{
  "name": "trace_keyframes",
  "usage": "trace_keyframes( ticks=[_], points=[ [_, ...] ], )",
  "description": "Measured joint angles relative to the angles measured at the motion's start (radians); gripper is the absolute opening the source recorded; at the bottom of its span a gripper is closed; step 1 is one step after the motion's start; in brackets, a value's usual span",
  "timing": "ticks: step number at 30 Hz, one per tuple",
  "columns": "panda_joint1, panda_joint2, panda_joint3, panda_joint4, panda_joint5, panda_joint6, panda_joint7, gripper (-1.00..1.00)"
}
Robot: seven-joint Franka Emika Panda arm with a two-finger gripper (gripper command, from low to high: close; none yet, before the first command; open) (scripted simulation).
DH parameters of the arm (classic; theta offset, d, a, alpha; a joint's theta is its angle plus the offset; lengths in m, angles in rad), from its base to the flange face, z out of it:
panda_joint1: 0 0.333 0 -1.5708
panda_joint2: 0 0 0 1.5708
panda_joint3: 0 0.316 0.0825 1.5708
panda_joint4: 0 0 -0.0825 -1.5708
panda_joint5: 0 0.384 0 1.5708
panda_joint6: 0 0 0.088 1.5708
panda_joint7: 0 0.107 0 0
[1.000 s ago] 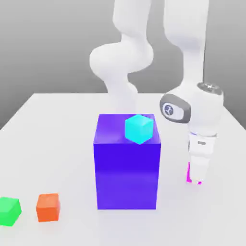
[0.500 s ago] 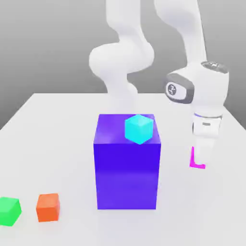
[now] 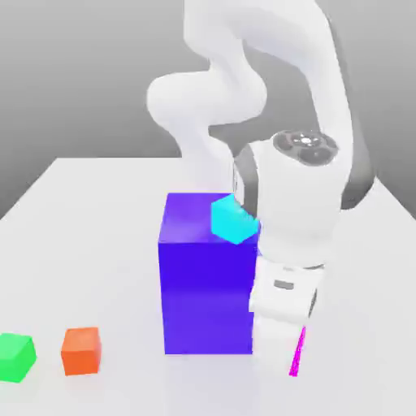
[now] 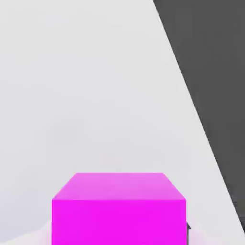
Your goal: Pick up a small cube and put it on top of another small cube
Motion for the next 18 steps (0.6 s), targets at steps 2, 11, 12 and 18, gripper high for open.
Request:
trace_keyframes(
  ticks=[2, 11, 12, 18],
  points=[
    [-0.054, 0.005, -0.045, 0.017, 0.017, -0.018, -0.005, -1.0],
    [-0.291, 0.003, -0.268, 0.063, 0.083, -0.089, 0.033, -1.0],
    [-0.32, 0.002, -0.295, 0.065, 0.094, -0.095, 0.046, -1.0],
    [-0.427, 0.146, -0.255, 0.088, 0.236, 0.009, -0.021, 1.0]
  ],
)
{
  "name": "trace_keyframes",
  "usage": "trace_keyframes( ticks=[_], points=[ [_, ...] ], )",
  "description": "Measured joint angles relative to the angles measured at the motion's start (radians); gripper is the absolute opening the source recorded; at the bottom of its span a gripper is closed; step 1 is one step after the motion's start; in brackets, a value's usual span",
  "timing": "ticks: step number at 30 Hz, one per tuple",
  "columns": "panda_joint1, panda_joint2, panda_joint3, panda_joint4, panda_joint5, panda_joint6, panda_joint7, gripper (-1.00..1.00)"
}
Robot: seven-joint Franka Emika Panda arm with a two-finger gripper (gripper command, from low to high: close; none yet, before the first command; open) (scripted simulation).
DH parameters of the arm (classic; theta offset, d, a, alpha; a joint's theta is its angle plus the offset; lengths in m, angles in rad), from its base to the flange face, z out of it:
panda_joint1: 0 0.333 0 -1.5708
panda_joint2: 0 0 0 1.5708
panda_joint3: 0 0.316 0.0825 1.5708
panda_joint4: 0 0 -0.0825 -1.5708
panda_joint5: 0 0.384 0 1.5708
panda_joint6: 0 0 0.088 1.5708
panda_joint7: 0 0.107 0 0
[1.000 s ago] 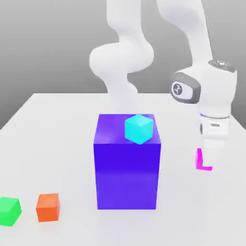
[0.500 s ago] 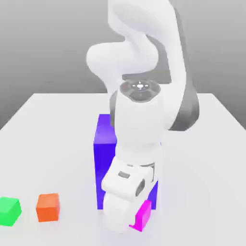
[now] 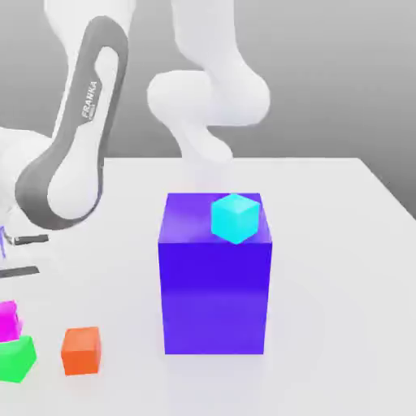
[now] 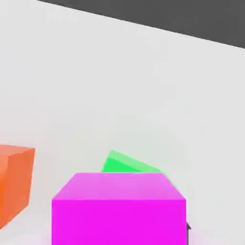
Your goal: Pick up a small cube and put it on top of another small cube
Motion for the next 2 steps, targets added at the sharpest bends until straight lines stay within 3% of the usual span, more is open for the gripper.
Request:
trace_keyframes(
  ticks=[2],
  points=[
    [0.0, 0.0, 0.0, 0.0, 0.0, 0.0, 0.0, 1.0]
  ],
)
